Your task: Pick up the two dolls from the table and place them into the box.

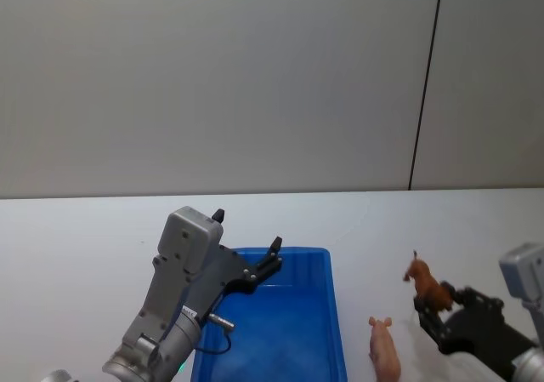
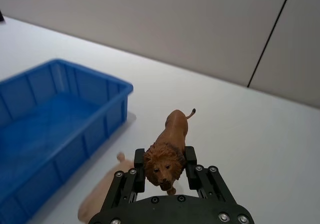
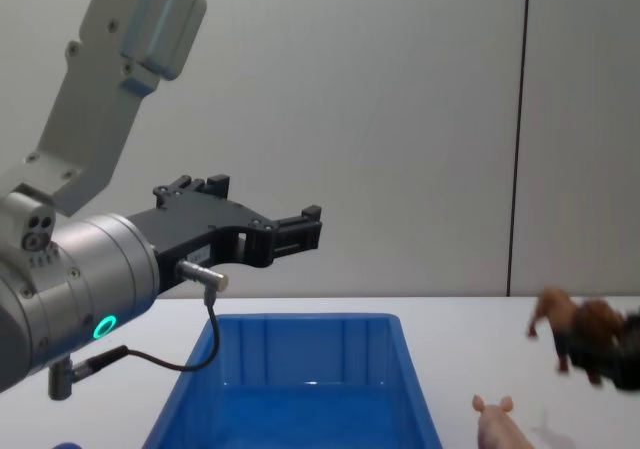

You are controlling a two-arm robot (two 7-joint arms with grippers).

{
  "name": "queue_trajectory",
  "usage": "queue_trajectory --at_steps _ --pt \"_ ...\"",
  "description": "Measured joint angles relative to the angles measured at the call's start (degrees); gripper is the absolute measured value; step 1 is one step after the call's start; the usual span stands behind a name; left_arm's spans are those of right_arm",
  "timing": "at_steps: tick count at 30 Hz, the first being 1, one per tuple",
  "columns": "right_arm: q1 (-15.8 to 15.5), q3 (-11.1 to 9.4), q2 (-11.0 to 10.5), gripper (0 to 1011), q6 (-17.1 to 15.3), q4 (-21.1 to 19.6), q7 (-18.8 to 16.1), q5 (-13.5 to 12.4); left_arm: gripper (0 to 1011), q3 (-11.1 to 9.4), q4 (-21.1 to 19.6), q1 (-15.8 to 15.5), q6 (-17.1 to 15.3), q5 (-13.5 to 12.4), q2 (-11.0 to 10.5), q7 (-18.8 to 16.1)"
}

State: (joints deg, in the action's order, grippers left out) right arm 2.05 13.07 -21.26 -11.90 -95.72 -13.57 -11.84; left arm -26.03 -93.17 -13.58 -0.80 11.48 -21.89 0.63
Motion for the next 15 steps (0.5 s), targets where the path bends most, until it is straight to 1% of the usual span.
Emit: queue_trajectory --at_steps 7,13,15 --pt "2.48 0.32 1.14 443 1.05 -1.82 -1.96 1.08 1002 0.00 0.00 0.00 0.00 0.00 0.00 0.00" --pt "5.37 1.03 2.83 443 1.01 -2.19 -5.00 1.55 1002 0.00 0.00 0.00 0.00 0.00 0.00 0.00" --pt "6.62 1.46 3.69 443 0.62 -1.93 -6.37 1.65 1002 0.00 0.00 0.00 0.00 0.00 0.00 0.00"
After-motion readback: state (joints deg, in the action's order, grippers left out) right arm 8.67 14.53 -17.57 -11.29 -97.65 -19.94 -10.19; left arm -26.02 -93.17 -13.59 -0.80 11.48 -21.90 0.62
